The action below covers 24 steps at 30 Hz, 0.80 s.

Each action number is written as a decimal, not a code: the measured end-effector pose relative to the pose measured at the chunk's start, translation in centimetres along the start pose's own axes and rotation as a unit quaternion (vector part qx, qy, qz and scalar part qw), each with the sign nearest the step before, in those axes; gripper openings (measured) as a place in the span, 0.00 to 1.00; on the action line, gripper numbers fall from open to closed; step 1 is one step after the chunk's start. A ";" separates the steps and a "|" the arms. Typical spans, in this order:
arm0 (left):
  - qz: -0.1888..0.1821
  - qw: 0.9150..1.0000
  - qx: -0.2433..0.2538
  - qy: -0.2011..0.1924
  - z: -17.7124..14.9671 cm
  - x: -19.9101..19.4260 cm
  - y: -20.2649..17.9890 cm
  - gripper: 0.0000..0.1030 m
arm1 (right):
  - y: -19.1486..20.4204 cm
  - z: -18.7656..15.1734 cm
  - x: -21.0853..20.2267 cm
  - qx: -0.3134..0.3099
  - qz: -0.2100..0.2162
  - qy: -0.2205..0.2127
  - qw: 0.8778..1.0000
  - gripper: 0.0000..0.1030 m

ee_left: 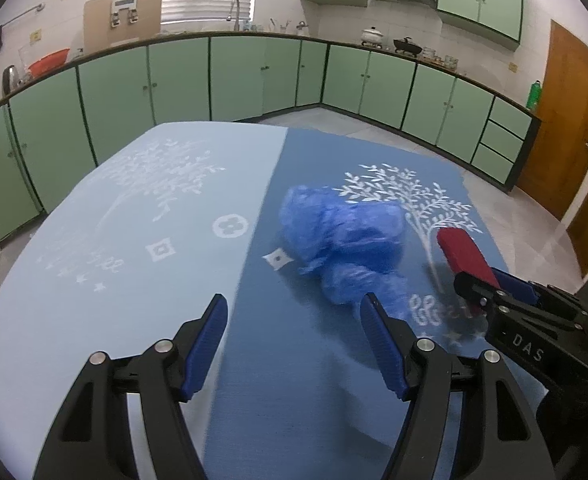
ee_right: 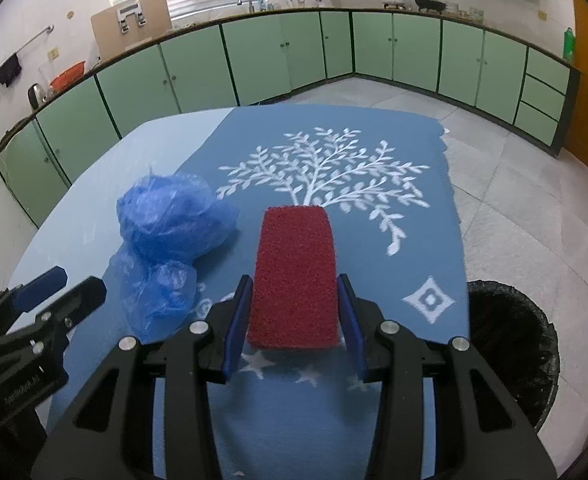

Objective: Collect trash
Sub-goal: 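Grasp the blue plastic bag with the left gripper while the right gripper holds the pad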

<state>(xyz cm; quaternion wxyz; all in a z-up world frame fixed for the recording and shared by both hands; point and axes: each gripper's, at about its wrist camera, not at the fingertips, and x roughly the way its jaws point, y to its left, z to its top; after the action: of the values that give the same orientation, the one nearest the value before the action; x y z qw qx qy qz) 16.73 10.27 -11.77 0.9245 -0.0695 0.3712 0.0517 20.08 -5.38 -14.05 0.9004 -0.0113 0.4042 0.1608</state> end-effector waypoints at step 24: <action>0.005 0.999 0.007 0.050 0.6 5.6 -4.6 0.67 | -3.2 -0.2 0.0 0.020 -0.003 -0.001 1.000 0.39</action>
<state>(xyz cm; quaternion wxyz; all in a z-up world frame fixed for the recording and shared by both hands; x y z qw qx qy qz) 21.82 6.10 -14.76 0.9051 -0.0636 0.4174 0.0503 20.93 -8.41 -14.55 0.9013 0.0056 0.4065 0.1495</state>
